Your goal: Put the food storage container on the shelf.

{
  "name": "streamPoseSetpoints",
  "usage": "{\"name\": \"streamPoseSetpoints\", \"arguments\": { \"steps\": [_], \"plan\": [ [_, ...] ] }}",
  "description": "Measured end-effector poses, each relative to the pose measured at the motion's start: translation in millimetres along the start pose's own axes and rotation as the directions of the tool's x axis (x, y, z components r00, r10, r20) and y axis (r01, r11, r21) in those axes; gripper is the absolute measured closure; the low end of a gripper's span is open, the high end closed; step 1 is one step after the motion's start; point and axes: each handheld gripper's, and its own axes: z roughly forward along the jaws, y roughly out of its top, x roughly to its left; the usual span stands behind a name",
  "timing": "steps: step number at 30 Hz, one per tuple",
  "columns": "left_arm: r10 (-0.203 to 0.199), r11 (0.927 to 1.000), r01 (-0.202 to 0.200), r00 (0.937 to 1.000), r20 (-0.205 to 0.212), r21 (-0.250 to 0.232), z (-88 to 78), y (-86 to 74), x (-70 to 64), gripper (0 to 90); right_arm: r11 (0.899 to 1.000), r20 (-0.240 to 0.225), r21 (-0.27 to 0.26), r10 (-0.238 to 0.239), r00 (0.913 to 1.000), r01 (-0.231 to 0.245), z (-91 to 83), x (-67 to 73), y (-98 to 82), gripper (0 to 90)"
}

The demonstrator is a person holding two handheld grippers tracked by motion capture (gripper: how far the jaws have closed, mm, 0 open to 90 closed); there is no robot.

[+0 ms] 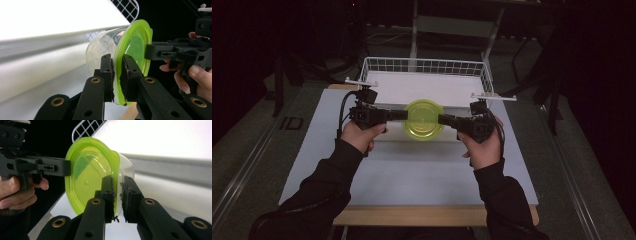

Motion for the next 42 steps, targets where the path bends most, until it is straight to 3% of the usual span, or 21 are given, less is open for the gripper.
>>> {"name": "streamPoseSetpoints", "arguments": {
  "steps": [1, 9, 13, 16, 17, 22, 28, 35, 42],
  "plan": [
    [0.0, 1.0, 0.0, 1.0, -0.006, -0.008, -1.3, 8.8, -2.0, 81.4, 1.0, 0.0, -0.003, 0.003, 1.0, -0.003, -0.3, 0.5, 3.7, 80.9],
    [0.003, 0.9994, -0.004, 0.9993, -0.038, -0.036, -0.5, 35.8, -3.1, 80.9, 1.0, 0.008, -0.025, 0.017, 0.9998, -0.017, 0.2, 0.4, 31.2, 80.9],
    [-0.019, 0.9991, 0.017, 0.998, -0.06, -0.039, 6.0, 52.8, 3.8, 80.6, 0.999, 0.012, -0.027, 0.047, 0.9988, -0.046, 6.3, -3.9, 49.8, 81.0],
    [-0.015, 0.9992, 0.012, 0.9976, -0.068, -0.038, 7.6, 55.8, 5.0, 80.4, 0.998, 0.014, -0.026, 0.051, 0.9986, -0.05, 8.1, -5.7, 52.5, 81.0],
    [-0.03, 0.999, 0.027, 0.9963, -0.081, -0.036, 13.1, 62.0, 10.8, 80.4, 0.997, 0.018, -0.015, 0.07, 0.9974, -0.069, 15.0, -11.5, 59.5, 81.0],
    [-0.055, 0.9982, 0.052, 0.9928, -0.106, -0.032, 24.0, 70.6, 22.3, 79.9, 0.997, 0.048, -0.001, 0.081, 0.9955, -0.081, 26.3, -19.1, 70.2, 81.0],
    [-0.063, 0.9977, 0.059, 0.9903, -0.124, -0.034, 32.0, 77.6, 29.6, 79.9, 0.993, 0.045, 0.016, 0.119, 0.9919, -0.12, 36.5, -30.2, 78.7, 81.0],
    [-0.087, 0.9961, 0.085, 0.9897, -0.113, -0.025, 41.8, 79.0, 40.4, 79.7, 0.987, 0.052, 0.041, 0.153, 0.9868, -0.156, 45.4, -41.8, 81.2, 80.9],
    [-0.049, 0.9987, 0.046, 0.99, -0.132, -0.024, 47.9, 82.6, 42.8, 70.5, 0.984, 0.073, 0.049, 0.17, 0.9828, -0.173, 51.5, -46.3, 90.5, 80.4]
  ]
}}
